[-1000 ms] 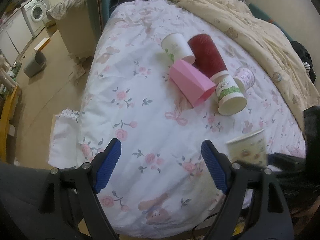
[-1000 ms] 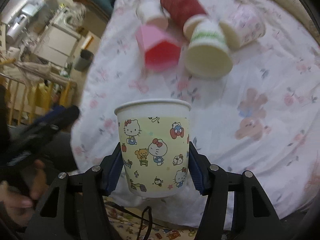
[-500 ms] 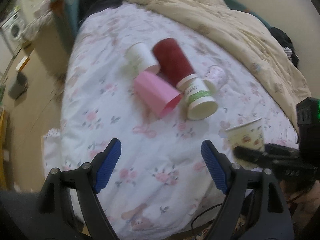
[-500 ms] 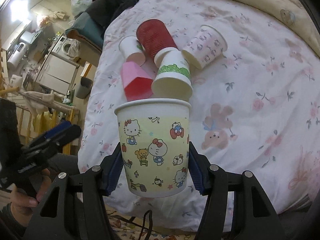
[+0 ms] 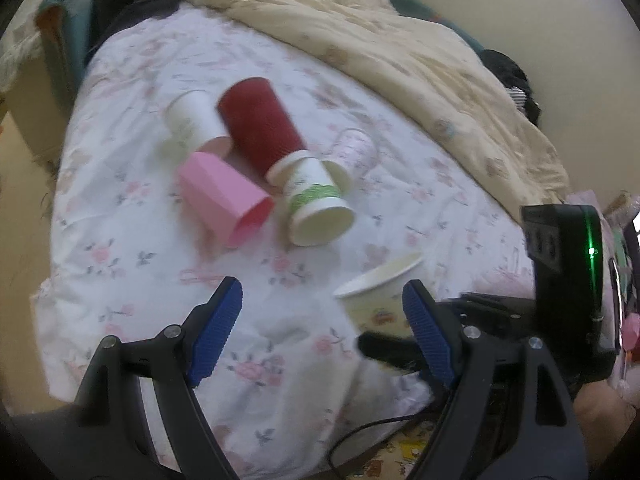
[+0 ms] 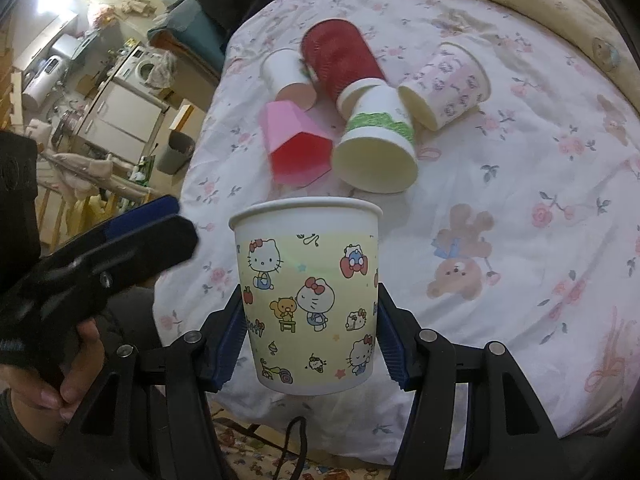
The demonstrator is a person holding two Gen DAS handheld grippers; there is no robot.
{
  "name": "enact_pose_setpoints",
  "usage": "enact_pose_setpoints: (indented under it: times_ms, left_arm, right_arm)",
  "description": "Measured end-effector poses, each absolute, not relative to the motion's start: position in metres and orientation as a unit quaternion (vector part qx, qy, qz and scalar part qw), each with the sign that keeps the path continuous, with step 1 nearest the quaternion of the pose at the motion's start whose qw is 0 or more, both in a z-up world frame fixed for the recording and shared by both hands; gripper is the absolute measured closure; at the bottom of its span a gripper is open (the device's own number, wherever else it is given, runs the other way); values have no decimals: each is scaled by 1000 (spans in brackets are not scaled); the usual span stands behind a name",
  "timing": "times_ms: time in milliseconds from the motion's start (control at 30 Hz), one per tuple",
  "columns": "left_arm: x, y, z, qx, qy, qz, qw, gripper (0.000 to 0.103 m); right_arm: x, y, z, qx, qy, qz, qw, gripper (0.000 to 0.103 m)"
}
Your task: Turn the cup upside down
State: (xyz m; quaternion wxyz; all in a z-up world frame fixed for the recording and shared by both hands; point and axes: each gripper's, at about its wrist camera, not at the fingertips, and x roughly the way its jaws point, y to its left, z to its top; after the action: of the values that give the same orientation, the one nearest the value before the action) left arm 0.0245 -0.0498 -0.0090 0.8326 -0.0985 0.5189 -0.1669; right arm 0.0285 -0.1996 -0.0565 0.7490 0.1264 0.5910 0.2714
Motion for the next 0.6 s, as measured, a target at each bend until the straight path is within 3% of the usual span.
enact_pose_setpoints:
  times_ms: [600]
  left_arm:
    - [31, -20, -24, -124, 546, -92, 824, 23]
  right_arm:
    - [19, -200, -40, 97, 556, 285, 775, 44]
